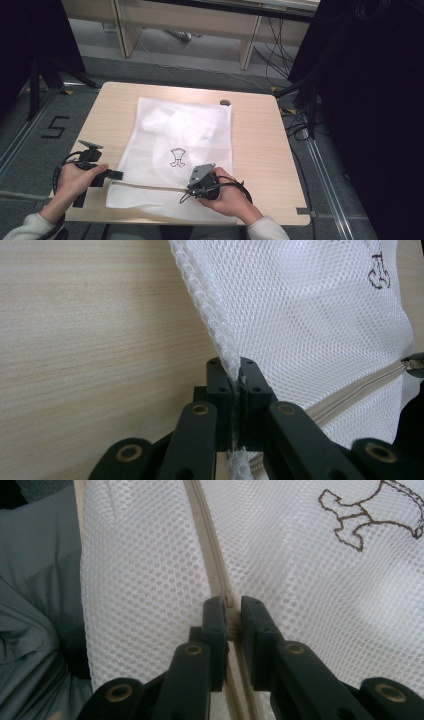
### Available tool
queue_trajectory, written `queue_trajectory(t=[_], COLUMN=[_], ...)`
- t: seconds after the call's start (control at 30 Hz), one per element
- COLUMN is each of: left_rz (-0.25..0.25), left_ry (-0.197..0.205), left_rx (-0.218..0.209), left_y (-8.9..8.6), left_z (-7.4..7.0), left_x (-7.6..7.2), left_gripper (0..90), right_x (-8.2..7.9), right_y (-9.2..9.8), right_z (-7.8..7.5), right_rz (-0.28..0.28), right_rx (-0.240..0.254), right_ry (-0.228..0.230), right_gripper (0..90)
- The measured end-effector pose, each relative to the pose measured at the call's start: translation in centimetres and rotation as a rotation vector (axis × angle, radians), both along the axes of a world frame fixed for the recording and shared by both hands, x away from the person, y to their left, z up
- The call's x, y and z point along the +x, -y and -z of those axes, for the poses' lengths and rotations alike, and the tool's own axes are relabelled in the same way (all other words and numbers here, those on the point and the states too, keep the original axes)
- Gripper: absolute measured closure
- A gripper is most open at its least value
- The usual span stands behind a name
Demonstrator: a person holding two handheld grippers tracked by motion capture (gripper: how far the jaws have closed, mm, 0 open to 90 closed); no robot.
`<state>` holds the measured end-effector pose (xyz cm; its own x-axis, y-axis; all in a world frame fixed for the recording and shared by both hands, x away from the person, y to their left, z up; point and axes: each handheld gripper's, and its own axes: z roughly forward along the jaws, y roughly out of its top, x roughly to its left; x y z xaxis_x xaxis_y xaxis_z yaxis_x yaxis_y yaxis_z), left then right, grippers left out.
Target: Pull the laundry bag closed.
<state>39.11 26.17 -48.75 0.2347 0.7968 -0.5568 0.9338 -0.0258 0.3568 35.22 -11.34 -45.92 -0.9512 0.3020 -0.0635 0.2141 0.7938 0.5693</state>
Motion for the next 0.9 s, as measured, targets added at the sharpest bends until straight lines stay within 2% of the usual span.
queue_trajectory(t=[0.1,0.23,0.3,0.33,0.5,0.7,0.73,0.77,0.9], left_rz=[0.004,0.011,0.002,0.003,0.002,0.007,0.004,0.002,0.007], left_ry=[-0.002,-0.002,-0.003,-0.002,-0.004,-0.005,-0.004,-0.004,-0.004], left_rx=[0.004,0.008,0.002,0.004,0.001,0.003,0.003,0.002,0.002], left_y=[-0.1,0.0,0.1,0.1,0.1,0.1,0.1,0.1,0.1], left_z=[0.0,0.0,0.1,0.0,0.1,0.1,0.1,0.1,0.1], left_x=[0.0,0.0,0.0,0.0,0.0,0.0,0.0,0.0,0.0], left_gripper=[85.1,85.1,85.1,85.1,85.1,85.1,85.1,85.1,85.1], right_x=[0.1,0.0,0.1,0.0,0.0,0.1,0.0,0.1,0.0], right_y=[0.2,0.5,0.6,0.6,0.9,1.2,1.2,1.3,1.5], right_z=[0.0,0.1,0.0,0.0,0.0,0.0,0.0,0.0,0.0], right_rz=[-0.007,-0.001,0.003,0.005,0.01,0.005,0.013,-0.007,0.017], right_rx=[0.002,0.0,0.0,0.0,-0.004,-0.006,-0.007,-0.008,-0.008], right_ry=[0.01,-0.005,0.011,-0.006,-0.01,0.002,-0.018,0.006,-0.01], right_gripper=[82.5,82.5,82.5,82.5,82.5,82.5,82.5,82.5,82.4])
